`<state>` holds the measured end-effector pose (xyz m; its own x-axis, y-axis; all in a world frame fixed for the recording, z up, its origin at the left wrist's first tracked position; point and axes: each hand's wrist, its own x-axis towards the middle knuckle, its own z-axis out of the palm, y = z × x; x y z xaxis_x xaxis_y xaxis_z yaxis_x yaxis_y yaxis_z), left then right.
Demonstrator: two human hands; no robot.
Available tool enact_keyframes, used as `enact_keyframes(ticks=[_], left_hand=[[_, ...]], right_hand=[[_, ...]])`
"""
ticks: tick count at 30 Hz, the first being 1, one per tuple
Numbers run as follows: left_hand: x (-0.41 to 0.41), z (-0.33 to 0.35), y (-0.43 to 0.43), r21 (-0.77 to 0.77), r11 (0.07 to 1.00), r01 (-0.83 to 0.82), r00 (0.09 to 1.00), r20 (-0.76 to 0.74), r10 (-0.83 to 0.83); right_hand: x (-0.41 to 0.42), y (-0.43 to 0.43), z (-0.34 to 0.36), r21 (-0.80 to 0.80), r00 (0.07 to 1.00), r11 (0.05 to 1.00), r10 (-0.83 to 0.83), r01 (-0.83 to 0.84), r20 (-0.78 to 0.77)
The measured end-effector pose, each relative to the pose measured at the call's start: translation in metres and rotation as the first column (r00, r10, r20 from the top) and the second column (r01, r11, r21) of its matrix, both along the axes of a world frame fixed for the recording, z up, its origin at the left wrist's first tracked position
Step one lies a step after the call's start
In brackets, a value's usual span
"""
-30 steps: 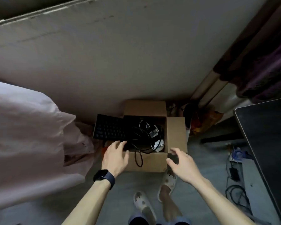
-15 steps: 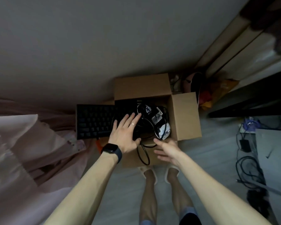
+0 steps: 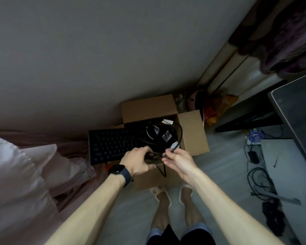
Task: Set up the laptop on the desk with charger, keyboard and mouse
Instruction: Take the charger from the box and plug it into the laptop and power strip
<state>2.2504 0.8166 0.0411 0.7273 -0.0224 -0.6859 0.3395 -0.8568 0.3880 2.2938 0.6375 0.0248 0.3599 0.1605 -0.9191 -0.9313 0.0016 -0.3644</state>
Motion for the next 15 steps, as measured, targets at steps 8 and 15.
enact_keyframes(ticks=[8,15], left_hand=[[-0.002,0.043,-0.006,-0.048,0.986,-0.16,0.986,0.045,0.162],[0.001,0.074,-0.013,-0.141,0.978,-0.153,0.979,0.115,0.169]], right_hand=[[0.018,-0.017,0.066,0.057,0.999,0.998,-0.01,0.007,0.048],[0.02,-0.019,0.109,0.124,0.99,0.992,-0.004,-0.014,0.144]])
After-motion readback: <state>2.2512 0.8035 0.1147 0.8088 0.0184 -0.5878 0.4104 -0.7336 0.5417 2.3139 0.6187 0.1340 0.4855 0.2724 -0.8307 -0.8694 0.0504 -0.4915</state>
